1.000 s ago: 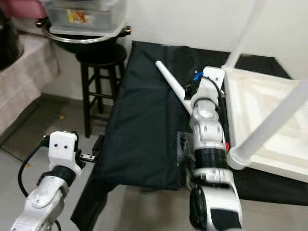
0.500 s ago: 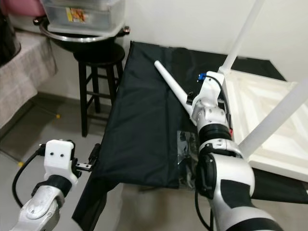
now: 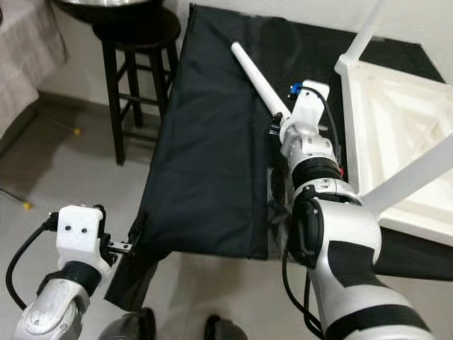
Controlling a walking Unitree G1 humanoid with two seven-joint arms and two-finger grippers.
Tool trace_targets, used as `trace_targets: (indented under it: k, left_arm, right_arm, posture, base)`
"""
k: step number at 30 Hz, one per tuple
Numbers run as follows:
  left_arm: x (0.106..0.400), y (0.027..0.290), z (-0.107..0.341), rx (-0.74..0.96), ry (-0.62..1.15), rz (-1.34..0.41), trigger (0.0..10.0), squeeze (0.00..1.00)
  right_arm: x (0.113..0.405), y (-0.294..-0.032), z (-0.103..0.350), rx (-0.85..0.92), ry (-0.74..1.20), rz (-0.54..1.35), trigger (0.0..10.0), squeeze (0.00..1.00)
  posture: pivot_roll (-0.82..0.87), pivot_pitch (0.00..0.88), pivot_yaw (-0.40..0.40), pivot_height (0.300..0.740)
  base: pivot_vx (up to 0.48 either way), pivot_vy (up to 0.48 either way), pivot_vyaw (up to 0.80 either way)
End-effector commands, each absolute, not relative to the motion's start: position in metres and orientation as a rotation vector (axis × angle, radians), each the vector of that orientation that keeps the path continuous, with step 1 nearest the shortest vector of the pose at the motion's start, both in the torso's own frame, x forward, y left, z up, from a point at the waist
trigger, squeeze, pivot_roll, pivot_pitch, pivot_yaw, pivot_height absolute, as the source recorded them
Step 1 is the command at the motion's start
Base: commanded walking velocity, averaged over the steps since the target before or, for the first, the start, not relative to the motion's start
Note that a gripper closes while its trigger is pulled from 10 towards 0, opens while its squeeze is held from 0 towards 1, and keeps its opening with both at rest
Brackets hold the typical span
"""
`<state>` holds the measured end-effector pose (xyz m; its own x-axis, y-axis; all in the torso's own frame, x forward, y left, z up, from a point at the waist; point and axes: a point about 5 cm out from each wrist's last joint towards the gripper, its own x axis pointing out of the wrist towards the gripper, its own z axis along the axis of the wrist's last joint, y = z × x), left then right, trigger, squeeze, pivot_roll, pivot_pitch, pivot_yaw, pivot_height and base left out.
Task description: Building children table
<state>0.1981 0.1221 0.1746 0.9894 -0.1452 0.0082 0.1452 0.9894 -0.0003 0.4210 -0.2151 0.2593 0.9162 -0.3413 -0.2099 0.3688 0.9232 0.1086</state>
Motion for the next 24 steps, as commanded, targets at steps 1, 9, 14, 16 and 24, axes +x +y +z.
trace_targets:
  k: [1, 9, 14, 16, 24]
  left_arm:
    - [0.191, 0.119, 0.179, -0.019, 0.003, -0.145, 10.0, 0.00]
    - [0.186, 0.121, 0.181, -0.029, 0.022, -0.134, 10.0, 0.00]
    - [0.183, 0.121, 0.179, -0.035, 0.041, -0.132, 10.0, 0.00]
    - [0.182, 0.121, 0.179, -0.038, 0.046, -0.130, 10.0, 0.00]
    - [0.179, 0.122, 0.180, -0.044, 0.071, -0.119, 10.0, 0.00]
  right_arm:
    - [0.419, -0.223, 0.252, 0.186, 0.221, -0.403, 10.0, 0.00]
    - [0.415, -0.225, 0.232, 0.299, 0.313, -0.410, 10.0, 0.00]
    - [0.412, -0.214, 0.212, 0.391, 0.410, -0.363, 10.0, 0.00]
    - [0.411, -0.209, 0.205, 0.409, 0.440, -0.350, 10.0, 0.00]
    - [0.412, -0.171, 0.194, 0.411, 0.539, -0.188, 10.0, 0.00]
  posture:
    - [0.11, 0.384, -0.133, 0.740]
    - [0.10, 0.405, -0.126, 0.740]
    - [0.10, 0.413, -0.125, 0.740]
    - [0.10, 0.417, -0.125, 0.740]
    - [0.10, 0.410, -0.126, 0.740]
  base:
    - [0.000, 0.000, 0.00]
    - [0.000, 0.000, 0.00]
    - [0.000, 0.000, 0.00]
    - [0.000, 0.000, 0.00]
    - [0.000, 0.000, 0.00]
